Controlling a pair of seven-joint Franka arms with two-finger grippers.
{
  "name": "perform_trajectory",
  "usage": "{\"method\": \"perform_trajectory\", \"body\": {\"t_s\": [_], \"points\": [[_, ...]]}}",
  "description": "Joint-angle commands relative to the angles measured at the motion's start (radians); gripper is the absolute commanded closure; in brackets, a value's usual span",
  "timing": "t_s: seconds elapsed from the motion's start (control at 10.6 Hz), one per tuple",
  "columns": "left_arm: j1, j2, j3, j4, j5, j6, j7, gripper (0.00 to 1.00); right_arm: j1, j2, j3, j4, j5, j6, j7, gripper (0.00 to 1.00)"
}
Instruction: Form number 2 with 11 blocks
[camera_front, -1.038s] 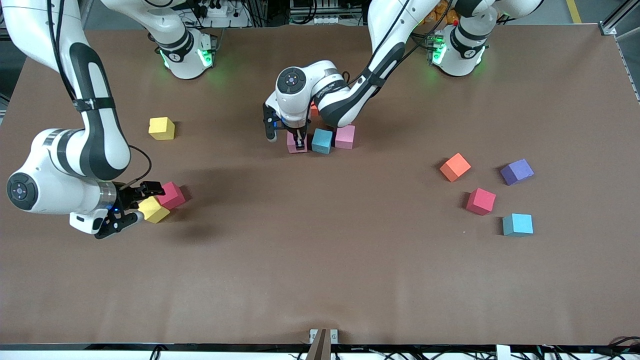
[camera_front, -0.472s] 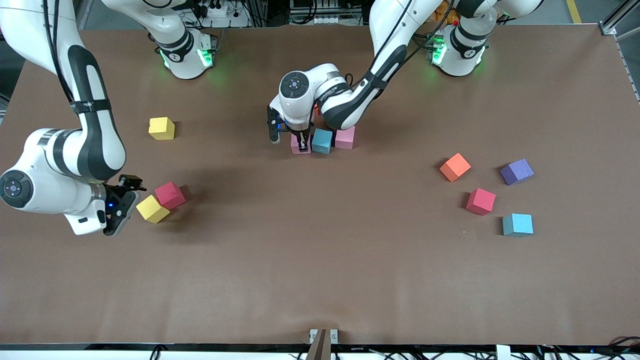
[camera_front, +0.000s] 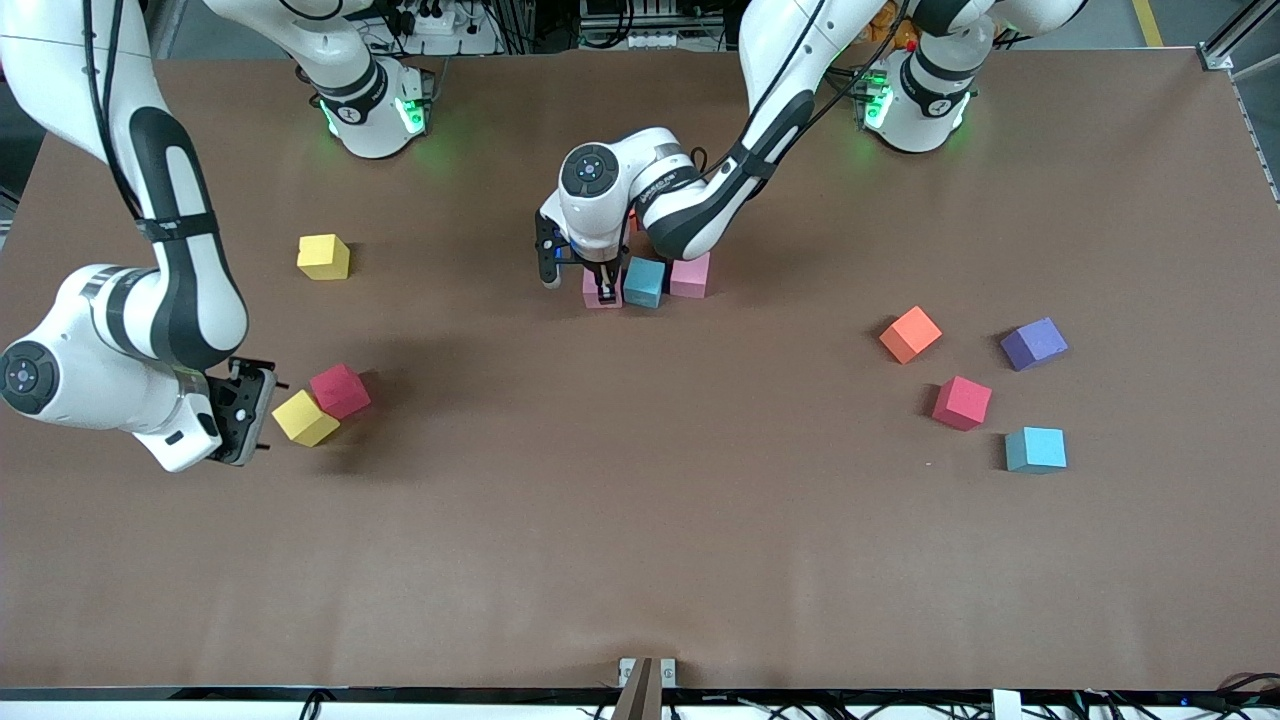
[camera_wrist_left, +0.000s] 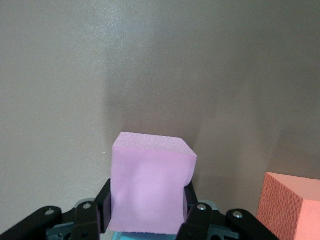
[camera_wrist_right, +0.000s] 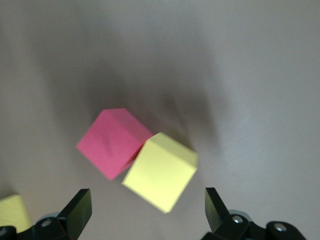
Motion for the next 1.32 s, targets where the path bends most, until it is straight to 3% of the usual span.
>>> {"method": "perform_trajectory", "body": {"t_s": [0.0,0.19,0.57,1.04,1.23], "points": [[0.007,-0.014,-0.006,-0.035,0.026,0.005,0.008,0.43,-0.001,-0.047,-0.027,0.037,0.013,-0.12,0.313,0.0],[0.008,-0.017,-0.006,-0.051,0.026,0.003,0.008,0.43,0.005,-0.11,-0.039,0.045,-0.004,-0.156,0.568,0.0],[0.014,-0.023,-0.015,-0.06,0.026,0.003,0.008,0.43,0.006,-0.291,-0.041,0.042,-0.125,-0.211,0.762,0.0],[0.03,-0.024,-0.018,-0.077,0.026,-0.002,0.016,0.43,-0.002,-0.423,-0.039,0.025,-0.127,-0.461,1.194,0.0],[0.036,-0.029,-0.018,-0.087,0.026,-0.002,0.03,0.43,-0.001,-0.441,-0.041,0.014,-0.127,-0.51,1.221,0.0]]}}
